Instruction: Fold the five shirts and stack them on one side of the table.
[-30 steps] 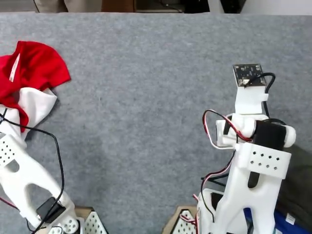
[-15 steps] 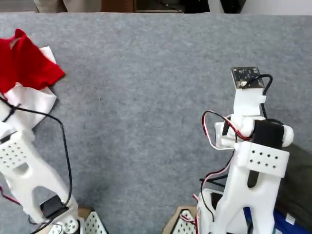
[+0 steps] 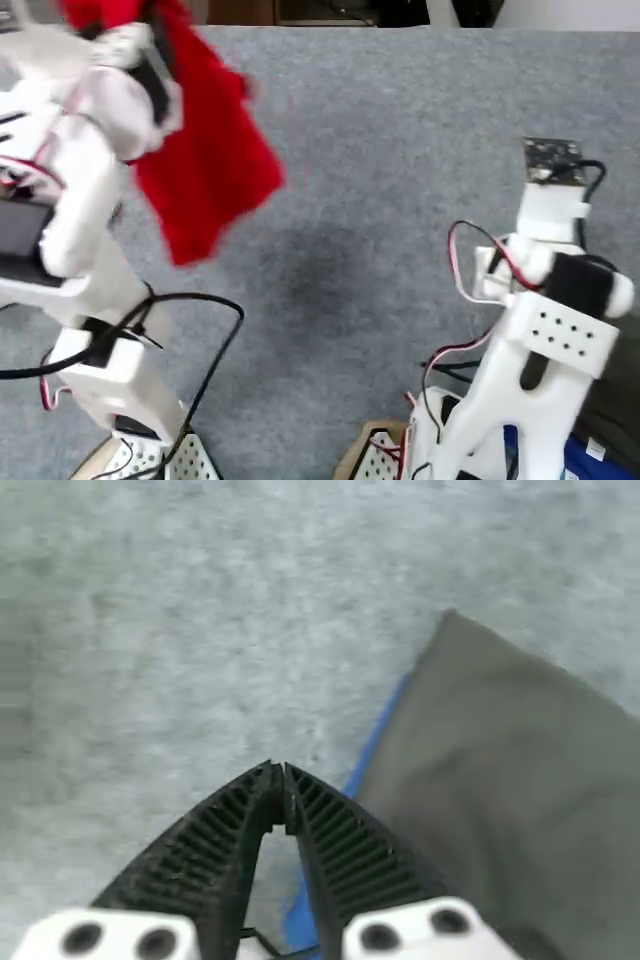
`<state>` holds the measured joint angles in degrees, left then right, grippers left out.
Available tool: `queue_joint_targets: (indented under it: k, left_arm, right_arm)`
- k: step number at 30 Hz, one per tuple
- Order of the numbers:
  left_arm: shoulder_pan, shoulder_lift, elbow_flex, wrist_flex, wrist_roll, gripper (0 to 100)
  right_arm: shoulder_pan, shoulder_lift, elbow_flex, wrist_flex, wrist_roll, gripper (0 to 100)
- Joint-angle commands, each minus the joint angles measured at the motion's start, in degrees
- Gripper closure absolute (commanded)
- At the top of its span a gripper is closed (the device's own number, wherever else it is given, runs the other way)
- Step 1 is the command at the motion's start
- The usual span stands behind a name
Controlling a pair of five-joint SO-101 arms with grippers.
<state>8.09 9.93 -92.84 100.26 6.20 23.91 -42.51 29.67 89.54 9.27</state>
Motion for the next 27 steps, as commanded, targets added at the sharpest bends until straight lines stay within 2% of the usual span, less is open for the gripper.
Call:
queue_joint_targets:
  k: [1, 5, 9, 15, 19, 22, 27]
  left_arm:
    - [3.3, -1.8, 6.3, 0.6, 0.4, 98]
    - [3.8, -2.2, 19.5, 0.6, 0.7, 90]
    - [3.2, -2.3, 31.0, 0.6, 0.7, 81]
    - [1.4, -4.2, 46.9, 0.6, 0.4, 77]
    - [-5.5, -8.8, 54.8, 0.6, 0.3, 77]
    - [-15.6, -12.2, 58.9, 0.5, 0.3, 77]
    - [-34.0, -16.0, 67.0, 0.5, 0.2, 77]
  right_arm:
    - [5.9, -1.0, -2.8, -1.0, 4.4, 99.0]
    - [9.9, -1.0, -5.8, -1.0, 8.4, 99.0]
    - [10.8, -1.0, -6.5, -1.1, 10.7, 99.0]
    - [9.4, -0.7, -6.5, -1.2, 12.9, 98.9]
    - [2.1, -0.7, -6.6, -0.2, 12.3, 95.3]
    - [-6.7, -0.7, -7.3, 0.8, 11.8, 85.3]
    - [-25.1, 0.5, -7.3, -1.8, 1.8, 74.4]
